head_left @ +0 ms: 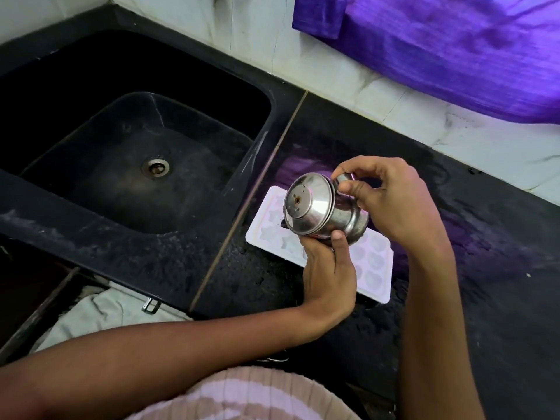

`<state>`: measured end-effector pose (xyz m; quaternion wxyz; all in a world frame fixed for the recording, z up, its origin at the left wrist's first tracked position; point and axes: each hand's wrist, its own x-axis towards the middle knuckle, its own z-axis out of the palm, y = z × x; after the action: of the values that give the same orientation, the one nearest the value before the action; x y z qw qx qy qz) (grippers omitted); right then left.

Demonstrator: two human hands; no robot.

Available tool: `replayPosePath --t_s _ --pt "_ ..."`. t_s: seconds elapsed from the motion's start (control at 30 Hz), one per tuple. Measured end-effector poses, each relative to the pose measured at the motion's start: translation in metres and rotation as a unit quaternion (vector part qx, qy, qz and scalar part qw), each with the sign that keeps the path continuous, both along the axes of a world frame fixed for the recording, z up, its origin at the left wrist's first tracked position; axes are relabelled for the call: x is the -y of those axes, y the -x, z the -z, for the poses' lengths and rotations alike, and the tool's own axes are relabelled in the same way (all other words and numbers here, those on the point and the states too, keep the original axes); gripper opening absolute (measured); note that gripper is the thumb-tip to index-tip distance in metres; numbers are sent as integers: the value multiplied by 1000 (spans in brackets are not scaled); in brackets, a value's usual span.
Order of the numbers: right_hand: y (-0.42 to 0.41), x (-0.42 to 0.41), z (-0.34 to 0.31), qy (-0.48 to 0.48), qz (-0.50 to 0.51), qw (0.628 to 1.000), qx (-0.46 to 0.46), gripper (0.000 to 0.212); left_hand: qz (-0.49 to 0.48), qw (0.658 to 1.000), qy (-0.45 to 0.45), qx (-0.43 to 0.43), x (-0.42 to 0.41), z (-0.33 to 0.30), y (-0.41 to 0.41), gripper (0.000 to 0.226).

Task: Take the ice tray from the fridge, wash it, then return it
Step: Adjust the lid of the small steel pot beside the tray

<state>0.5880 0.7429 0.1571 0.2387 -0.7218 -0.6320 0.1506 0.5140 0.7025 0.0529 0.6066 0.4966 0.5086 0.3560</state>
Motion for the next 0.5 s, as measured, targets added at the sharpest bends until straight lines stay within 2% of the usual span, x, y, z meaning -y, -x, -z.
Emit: replayPosePath --t_s 0.1,0.23,0.5 --pt "-1 1 0 -2 2 1000 -6 22 4 1000 -3 2 0 0 0 56" --pt "-2 3 1 -11 7 1000 -26 20 5 1000 -16 2 1 2 0 74" --pt "-11 4 7 -48 25 994 -94 18 -23 998 -61 24 -3 1 0 77"
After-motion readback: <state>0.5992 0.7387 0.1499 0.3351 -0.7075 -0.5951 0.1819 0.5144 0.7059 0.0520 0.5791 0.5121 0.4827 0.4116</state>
